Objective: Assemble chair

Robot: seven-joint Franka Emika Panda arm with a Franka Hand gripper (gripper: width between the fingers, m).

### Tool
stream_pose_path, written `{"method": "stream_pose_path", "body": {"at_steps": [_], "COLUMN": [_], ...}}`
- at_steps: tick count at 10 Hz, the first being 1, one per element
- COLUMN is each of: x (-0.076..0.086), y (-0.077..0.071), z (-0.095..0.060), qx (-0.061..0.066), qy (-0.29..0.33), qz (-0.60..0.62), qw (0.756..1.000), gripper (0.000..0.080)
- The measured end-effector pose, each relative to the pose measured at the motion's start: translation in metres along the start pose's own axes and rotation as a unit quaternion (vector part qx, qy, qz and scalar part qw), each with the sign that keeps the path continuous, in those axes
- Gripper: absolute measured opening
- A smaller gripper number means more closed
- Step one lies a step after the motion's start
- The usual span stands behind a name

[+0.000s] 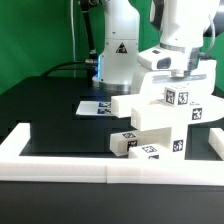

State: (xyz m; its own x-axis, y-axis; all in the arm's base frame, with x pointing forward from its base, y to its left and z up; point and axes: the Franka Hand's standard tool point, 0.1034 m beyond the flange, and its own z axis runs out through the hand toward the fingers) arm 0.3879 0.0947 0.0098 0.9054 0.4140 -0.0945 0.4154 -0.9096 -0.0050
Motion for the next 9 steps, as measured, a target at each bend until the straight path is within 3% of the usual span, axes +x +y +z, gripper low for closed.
{"method": "stream_pose_path", "body": {"at_steps": [6,9], "x": [0.0,-0.005], "y": [0.0,0.012], "z": [0.0,-0.007], "qx": [0.0,-0.003], "qy": [0.0,0.003], "qz": [0.0,-0.017], "qw": [1.0,1.0], "gripper": [0.0285,0.0287]}}
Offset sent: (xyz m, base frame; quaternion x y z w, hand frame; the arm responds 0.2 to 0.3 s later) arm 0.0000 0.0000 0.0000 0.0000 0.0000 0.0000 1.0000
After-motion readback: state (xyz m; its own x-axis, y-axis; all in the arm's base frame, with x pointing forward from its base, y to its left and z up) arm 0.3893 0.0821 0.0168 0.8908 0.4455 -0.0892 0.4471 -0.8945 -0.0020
